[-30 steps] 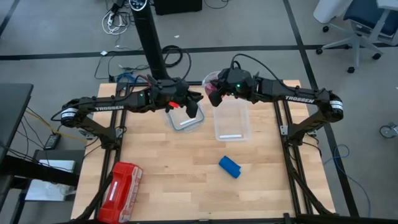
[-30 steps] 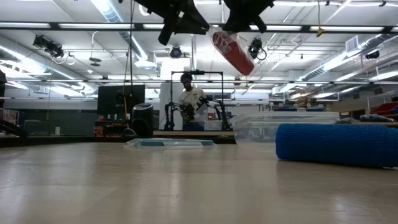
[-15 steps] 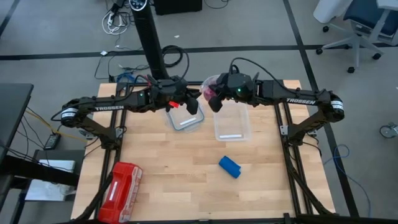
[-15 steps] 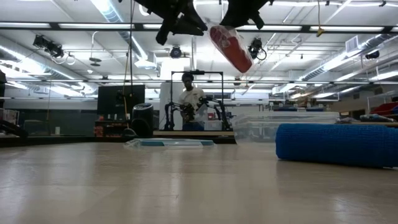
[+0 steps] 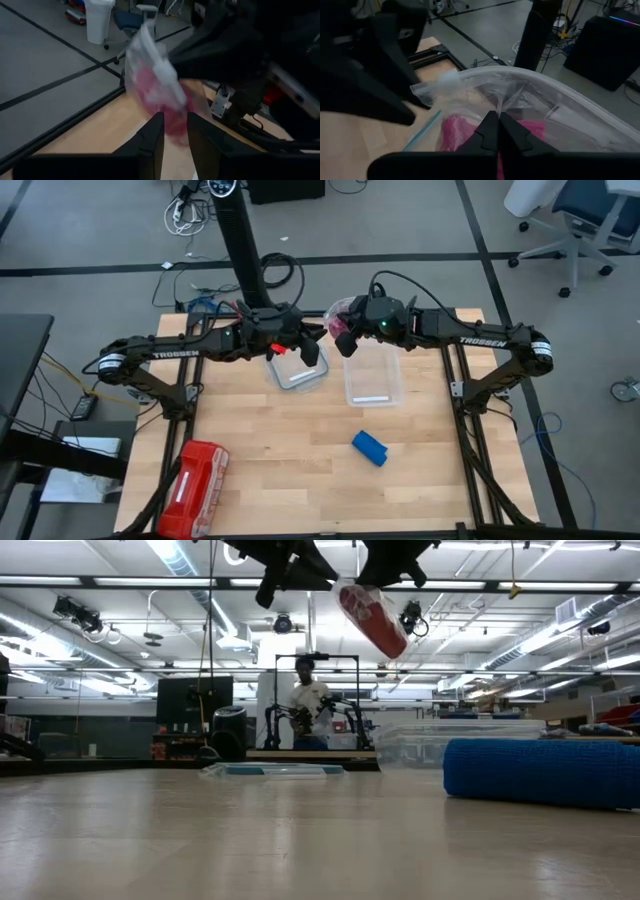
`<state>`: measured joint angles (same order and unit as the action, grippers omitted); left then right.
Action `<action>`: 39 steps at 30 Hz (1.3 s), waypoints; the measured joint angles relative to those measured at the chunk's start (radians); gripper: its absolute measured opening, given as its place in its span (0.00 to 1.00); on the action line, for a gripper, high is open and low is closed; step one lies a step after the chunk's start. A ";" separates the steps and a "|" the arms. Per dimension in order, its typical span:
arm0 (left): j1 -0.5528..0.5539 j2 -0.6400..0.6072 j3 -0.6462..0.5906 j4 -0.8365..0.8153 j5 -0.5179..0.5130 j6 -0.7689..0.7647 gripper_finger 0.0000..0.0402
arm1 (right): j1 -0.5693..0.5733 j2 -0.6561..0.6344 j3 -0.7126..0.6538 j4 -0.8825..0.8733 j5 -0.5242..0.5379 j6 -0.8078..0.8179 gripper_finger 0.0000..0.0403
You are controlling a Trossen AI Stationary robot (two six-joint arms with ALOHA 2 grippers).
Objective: Roll bandage
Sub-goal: Open the transparent zip bag
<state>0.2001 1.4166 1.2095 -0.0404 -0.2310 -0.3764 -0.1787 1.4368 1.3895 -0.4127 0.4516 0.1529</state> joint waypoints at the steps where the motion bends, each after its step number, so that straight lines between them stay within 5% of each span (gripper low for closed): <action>1: 0.000 0.000 0.000 0.009 -0.001 0.002 0.22 | 0.000 0.000 0.000 0.000 -0.004 0.000 0.00; 13: 0.000 0.000 0.000 0.014 -0.097 0.007 0.20 | 0.006 0.000 0.000 -0.002 -0.026 -0.017 0.00; 24: 0.000 0.000 0.000 0.051 -0.113 -0.001 0.01 | 0.020 0.000 0.000 -0.002 -0.033 -0.078 0.01; 39: 0.008 0.000 0.000 0.040 -0.038 -0.003 0.00 | 0.081 -0.006 0.000 -0.121 -0.111 -0.105 0.32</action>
<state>0.2078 1.4166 1.2095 -0.0009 -0.2695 -0.3790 -0.0981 1.4307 1.3897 -0.5338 0.3407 0.0480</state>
